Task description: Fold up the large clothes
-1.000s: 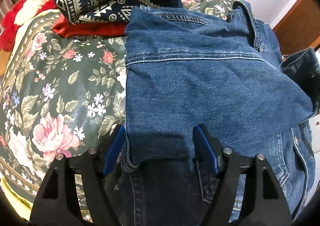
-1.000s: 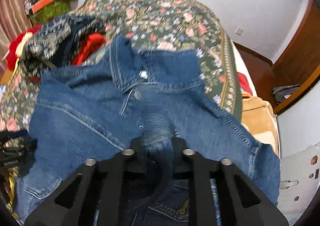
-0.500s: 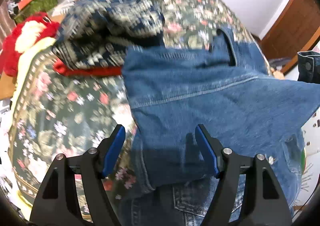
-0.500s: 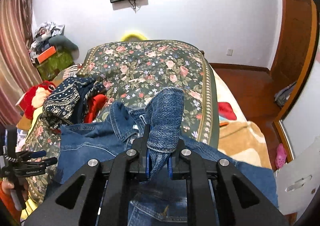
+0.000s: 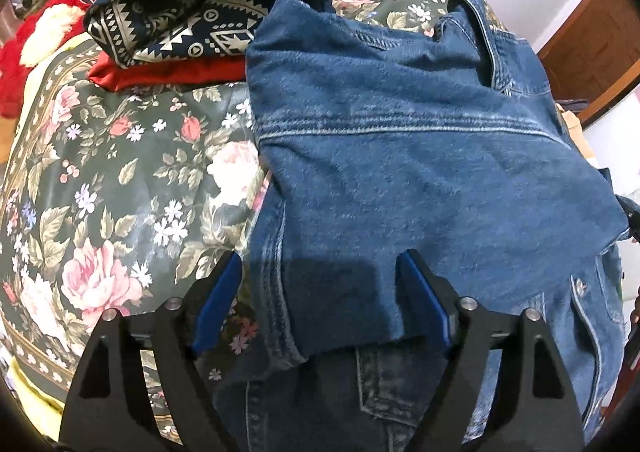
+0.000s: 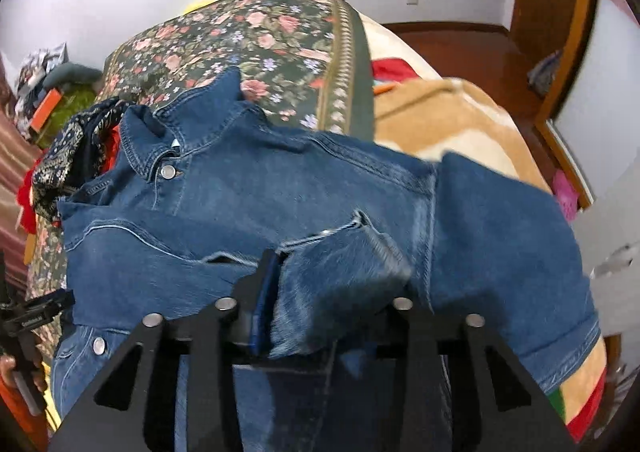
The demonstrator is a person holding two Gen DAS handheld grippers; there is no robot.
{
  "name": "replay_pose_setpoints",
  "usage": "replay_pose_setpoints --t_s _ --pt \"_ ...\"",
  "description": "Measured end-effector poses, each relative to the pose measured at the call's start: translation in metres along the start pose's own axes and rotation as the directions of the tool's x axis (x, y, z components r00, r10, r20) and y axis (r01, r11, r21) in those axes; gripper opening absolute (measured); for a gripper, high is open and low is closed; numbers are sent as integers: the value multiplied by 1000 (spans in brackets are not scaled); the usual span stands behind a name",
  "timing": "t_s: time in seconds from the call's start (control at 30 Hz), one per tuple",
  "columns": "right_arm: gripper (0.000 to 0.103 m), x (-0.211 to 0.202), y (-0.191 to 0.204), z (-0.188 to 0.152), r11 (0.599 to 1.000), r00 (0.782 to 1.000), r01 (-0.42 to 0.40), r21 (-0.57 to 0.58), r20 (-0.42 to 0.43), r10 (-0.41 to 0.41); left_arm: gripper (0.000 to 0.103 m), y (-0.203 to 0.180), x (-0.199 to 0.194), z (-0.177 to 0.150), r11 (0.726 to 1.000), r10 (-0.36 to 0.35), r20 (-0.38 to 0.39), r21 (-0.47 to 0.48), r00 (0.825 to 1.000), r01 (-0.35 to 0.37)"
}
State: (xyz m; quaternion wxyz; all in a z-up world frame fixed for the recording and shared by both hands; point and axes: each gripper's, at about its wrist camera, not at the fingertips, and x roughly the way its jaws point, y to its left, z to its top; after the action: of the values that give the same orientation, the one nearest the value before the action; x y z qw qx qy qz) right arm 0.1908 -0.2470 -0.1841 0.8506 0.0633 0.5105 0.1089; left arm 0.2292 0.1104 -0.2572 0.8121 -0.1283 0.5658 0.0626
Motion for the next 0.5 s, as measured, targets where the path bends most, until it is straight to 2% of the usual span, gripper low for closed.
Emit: replay_pose_setpoints --t_s 0.1,0.17,0.27,0.33,0.5 --pt "49 -2 -11 -7 1000 1000 10 4 -18 -10 81 3 -3 -11 1000 9 -2 -1 1000 -9" --pt "50 -5 -16 -12 999 999 38 -2 -21 -38 81 3 -3 -16 1000 9 -3 -8 1000 -9" --pt "55 -8 -26 -16 1000 999 24 18 -38 -24 81 4 -7 -23 1000 7 -6 -16 1000 -7" --pt "55 -11 -32 -19 999 999 12 39 -42 -11 81 5 -10 -28 1000 7 -8 -21 1000 -7" --pt "55 -19 -44 -20 997 998 45 66 -52 -42 81 6 -18 -31 1000 25 -18 -19 1000 -26"
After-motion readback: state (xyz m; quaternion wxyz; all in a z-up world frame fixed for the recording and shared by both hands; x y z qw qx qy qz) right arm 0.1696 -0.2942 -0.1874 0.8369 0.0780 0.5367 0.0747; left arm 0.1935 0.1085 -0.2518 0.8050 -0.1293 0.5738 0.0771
